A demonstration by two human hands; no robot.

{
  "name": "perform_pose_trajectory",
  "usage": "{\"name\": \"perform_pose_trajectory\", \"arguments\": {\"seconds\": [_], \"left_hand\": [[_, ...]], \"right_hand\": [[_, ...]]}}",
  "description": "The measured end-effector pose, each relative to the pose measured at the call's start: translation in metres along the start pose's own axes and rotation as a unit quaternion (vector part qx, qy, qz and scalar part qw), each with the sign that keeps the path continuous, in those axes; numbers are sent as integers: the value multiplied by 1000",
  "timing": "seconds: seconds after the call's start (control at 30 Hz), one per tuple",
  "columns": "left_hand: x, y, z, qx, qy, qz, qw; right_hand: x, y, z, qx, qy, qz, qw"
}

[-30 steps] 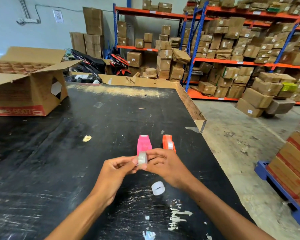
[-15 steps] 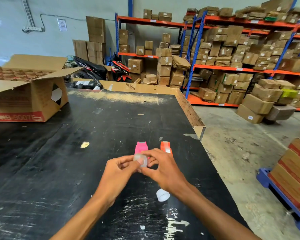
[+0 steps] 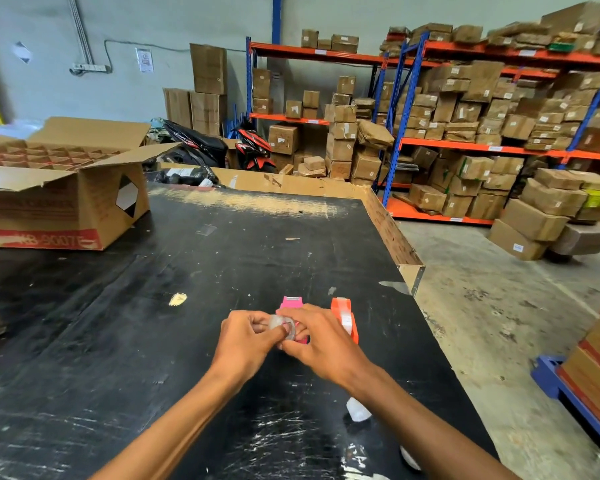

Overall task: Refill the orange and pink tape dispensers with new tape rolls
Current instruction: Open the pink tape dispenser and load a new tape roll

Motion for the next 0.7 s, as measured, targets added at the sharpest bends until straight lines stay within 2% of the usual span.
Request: {"name": "perform_pose_trajectory", "arguments": {"seconds": [0.1,0.23,0.4,0.7], "left_hand": [[3,-18,-7,37,34,24,998],[15,-36,-9,25,48,39,998],[32,-40,-37,120,-26,-7,992],[61,-41,-33,123,-1,-13,992]], "right_hand": [[-27,-19,2,6,-47,-52,998],[-62,-39,5,-5,-117,-115,987],[-77,-50,-3,61,-60,-115,990],[-94,-65,-6,100,9,-103,990]]}}
Point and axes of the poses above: each hand's wrist, its own y-axis away from the middle knuckle, its own z-axis out of the back of the hand, x = y × z, the point moved 8 cm from there along -y, towards the middle knuckle, and after that the axes turned 1 degree about z, right-handed, at the moved point
